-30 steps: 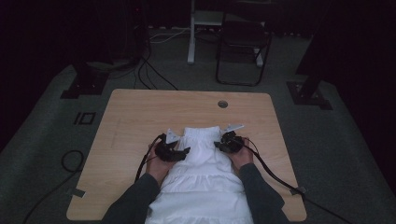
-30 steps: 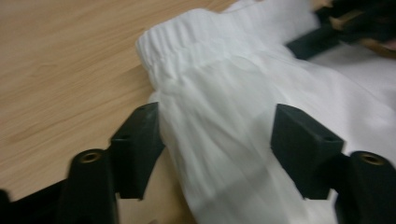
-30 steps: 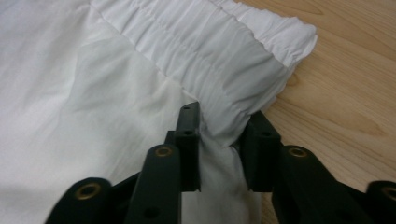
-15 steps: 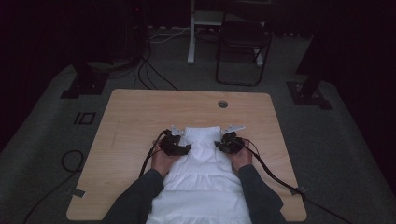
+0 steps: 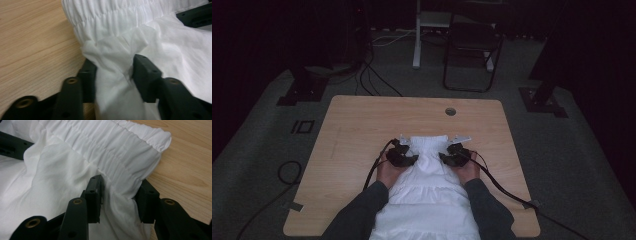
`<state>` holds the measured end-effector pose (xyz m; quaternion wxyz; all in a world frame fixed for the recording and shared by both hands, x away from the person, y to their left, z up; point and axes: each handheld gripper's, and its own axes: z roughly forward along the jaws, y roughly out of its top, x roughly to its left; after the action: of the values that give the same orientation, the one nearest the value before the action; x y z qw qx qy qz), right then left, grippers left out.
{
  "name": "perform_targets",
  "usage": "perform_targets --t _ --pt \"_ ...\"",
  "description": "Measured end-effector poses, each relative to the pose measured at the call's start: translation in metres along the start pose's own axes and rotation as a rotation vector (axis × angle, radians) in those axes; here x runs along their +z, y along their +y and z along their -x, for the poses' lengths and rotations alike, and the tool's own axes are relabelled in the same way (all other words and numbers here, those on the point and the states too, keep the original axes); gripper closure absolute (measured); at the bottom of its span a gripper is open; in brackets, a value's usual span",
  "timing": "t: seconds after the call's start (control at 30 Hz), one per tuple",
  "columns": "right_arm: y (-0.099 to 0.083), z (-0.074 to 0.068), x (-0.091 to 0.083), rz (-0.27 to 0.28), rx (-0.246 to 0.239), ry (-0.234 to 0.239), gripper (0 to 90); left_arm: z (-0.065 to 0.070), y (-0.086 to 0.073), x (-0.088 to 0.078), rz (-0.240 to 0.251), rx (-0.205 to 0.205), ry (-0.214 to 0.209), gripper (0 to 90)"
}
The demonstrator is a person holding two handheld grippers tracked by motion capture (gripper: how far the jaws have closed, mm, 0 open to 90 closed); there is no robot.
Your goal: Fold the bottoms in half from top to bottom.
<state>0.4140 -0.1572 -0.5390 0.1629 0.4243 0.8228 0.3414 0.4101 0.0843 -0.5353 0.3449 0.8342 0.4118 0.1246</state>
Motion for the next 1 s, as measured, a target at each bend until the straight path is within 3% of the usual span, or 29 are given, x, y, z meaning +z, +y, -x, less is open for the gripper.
perform_targets --t 0.1,0.17,0.27,0.33,0.5,0.7,0.87,0.9,0.93,1.0 --pt "0.001 0.0 0.0 -0.004 0.002 -0.003 60.7 0.001 0.0 0.0 -0.006 -0.01 -0.022 69.3" --pt "0.002 -0.001 -0.001 -0.016 0.013 -0.001 76.1 0.0 0.001 0.0 -0.008 -0.021 -0.047 77.2" --pt "0.002 0.001 0.0 -0.011 0.042 0.014 82.1 -0.007 0.003 -0.001 -0.021 -0.061 -0.084 81.3" --pt "0.003 0.004 -0.001 0.001 0.06 0.018 82.7 -0.012 0.007 -0.004 -0.016 -0.044 -0.087 82.1" --pt "0.025 0.017 -0.021 0.1 0.09 0.041 83.1 -0.02 0.037 -0.031 0.077 -0.01 -0.064 82.6" --pt "0.071 0.025 -0.068 0.252 0.049 0.007 83.1 -0.015 0.087 -0.078 0.249 0.066 0.007 82.7" --pt "0.107 0.028 -0.109 0.381 -0.012 -0.034 83.0 -0.013 0.126 -0.11 0.343 0.128 0.065 82.6" --pt "0.107 0.028 -0.109 0.381 -0.012 -0.034 83.0 -0.013 0.126 -0.11 0.343 0.128 0.065 82.6" --pt "0.114 0.029 -0.115 0.397 -0.014 -0.031 82.9 -0.012 0.136 -0.121 0.367 0.127 0.069 82.6" --pt "0.123 0.029 -0.129 0.409 -0.012 -0.011 83.0 -0.008 0.136 -0.127 0.365 0.139 0.065 82.6"
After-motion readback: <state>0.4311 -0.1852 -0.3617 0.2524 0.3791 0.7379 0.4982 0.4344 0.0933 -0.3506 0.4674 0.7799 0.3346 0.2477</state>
